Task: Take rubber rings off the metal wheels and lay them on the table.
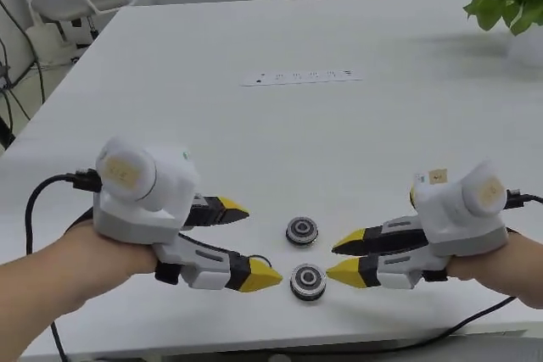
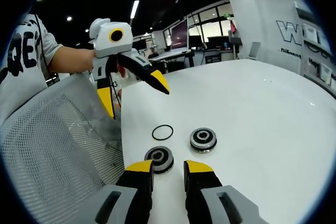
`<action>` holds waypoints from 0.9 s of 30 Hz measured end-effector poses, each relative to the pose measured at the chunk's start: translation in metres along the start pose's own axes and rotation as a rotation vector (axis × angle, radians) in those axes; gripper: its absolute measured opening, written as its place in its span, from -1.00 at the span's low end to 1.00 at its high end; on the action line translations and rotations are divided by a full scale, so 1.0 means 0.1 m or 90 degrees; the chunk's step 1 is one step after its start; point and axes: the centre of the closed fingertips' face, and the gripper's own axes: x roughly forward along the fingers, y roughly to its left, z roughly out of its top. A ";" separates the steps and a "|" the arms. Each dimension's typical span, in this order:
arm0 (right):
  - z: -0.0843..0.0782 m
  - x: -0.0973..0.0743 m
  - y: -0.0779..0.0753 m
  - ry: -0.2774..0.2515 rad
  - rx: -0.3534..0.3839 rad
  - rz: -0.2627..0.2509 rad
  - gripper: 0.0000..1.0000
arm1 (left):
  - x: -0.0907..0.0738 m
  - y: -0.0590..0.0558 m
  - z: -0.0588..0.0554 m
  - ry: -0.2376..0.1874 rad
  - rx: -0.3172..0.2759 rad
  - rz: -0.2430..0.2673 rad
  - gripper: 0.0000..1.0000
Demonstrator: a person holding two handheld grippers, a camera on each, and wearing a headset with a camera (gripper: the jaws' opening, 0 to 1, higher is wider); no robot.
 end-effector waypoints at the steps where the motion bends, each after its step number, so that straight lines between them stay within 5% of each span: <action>1: -0.01 0.01 0.00 0.001 -0.001 0.001 -0.60 | 0.02 0.00 0.00 0.001 0.000 -0.002 0.12; 27: -0.21 0.12 0.14 0.035 -0.016 0.033 -0.59 | 0.40 -0.23 -0.14 0.049 0.013 -0.066 -0.14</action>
